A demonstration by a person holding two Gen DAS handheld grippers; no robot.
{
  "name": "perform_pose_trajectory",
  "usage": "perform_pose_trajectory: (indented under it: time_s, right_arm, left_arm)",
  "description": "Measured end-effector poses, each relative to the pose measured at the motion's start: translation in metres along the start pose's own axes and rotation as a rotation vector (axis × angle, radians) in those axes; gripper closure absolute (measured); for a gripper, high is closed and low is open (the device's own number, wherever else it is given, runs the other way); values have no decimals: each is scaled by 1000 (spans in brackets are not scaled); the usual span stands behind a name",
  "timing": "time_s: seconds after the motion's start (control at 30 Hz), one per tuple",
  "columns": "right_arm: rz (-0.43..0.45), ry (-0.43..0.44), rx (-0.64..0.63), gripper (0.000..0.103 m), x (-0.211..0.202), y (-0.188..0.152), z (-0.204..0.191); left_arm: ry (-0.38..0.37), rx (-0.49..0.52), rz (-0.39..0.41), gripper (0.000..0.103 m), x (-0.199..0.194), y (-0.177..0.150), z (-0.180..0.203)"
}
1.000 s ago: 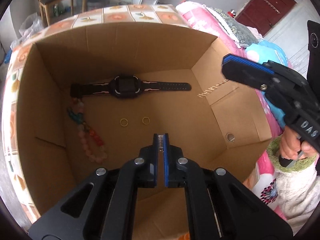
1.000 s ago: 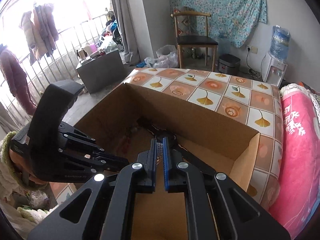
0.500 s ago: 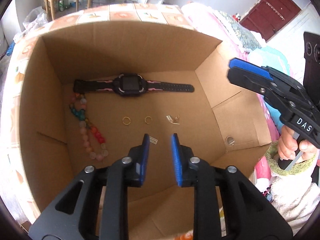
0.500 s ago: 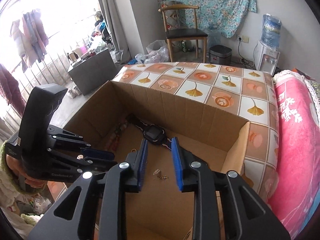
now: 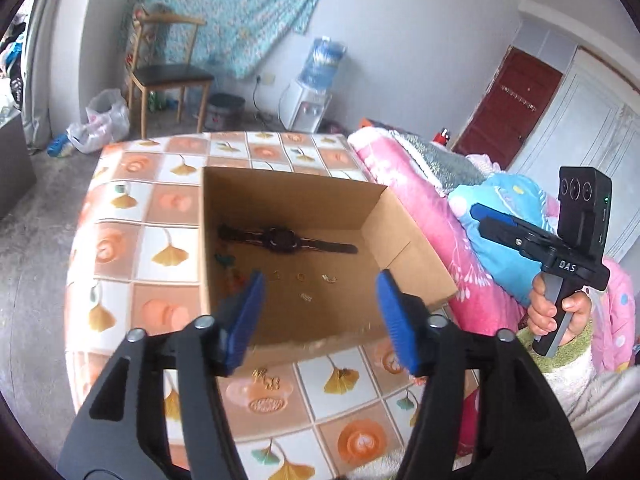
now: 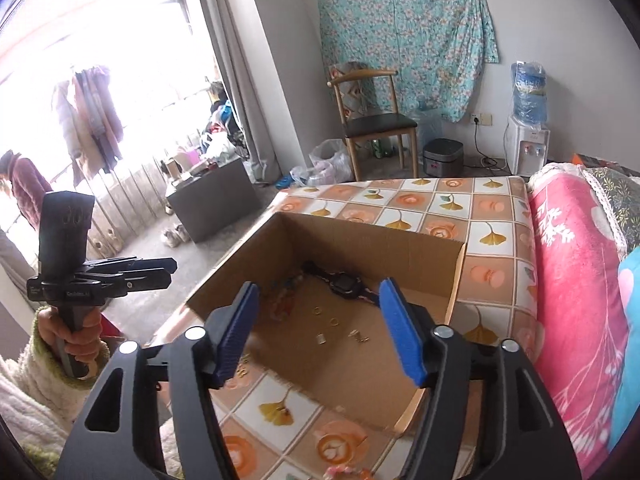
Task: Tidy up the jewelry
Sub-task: 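Withdraw both open tools from the box back over the table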
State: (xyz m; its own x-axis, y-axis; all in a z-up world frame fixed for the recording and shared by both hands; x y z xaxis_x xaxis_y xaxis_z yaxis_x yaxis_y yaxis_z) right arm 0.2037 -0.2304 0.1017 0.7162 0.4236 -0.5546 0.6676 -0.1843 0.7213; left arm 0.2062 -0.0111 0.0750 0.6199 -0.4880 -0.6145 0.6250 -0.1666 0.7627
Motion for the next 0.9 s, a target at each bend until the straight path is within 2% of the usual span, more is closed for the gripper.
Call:
perform_pose_trajectory:
  time_s: [0.1, 0.27, 0.4, 0.57, 0.67, 0.73, 0.8, 0.9]
  right_arm:
    - [2, 31, -8, 33, -12, -16, -13]
    - [-32, 85, -29, 31, -17, -50, -33]
    - [-113, 127, 30, 32, 0, -80, -36]
    - [-219, 131, 146, 32, 39, -114, -27]
    - [-268, 98, 210, 46, 65, -127, -14]
    - [-295, 81, 255, 60, 81, -132, -5]
    - [-310, 62, 295, 66, 93, -133, 5]
    - [-299, 51, 314, 69, 97, -130, 11]
  left_arm:
    - [35, -3, 4, 33, -14, -17, -3]
    - [89, -43, -47, 28, -22, -58, -14]
    - [107, -98, -103, 28, -8, -91, -27]
    - [232, -45, -145, 28, 16, -109, -46]
    - [315, 12, -184, 28, 33, -109, -57]
    - [328, 29, -188, 28, 42, -107, -60]
    - [328, 28, -190, 28, 49, -103, -65]
    - [322, 18, -180, 28, 56, -97, -69]
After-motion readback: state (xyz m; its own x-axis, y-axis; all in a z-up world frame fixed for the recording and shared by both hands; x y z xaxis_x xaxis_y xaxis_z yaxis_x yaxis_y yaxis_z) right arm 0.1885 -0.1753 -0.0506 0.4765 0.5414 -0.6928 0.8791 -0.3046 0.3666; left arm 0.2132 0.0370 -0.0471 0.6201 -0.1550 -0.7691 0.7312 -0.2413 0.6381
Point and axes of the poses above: each gripper's, at about its wrist camera, not at the fingertips, and x roughly the way its jaws point, z to its right, y to its top, the point moved 10 cm from there along x, roughly the way its jaws point, and after that the axes turned 12 degrees about x, right-handed, at the moved point
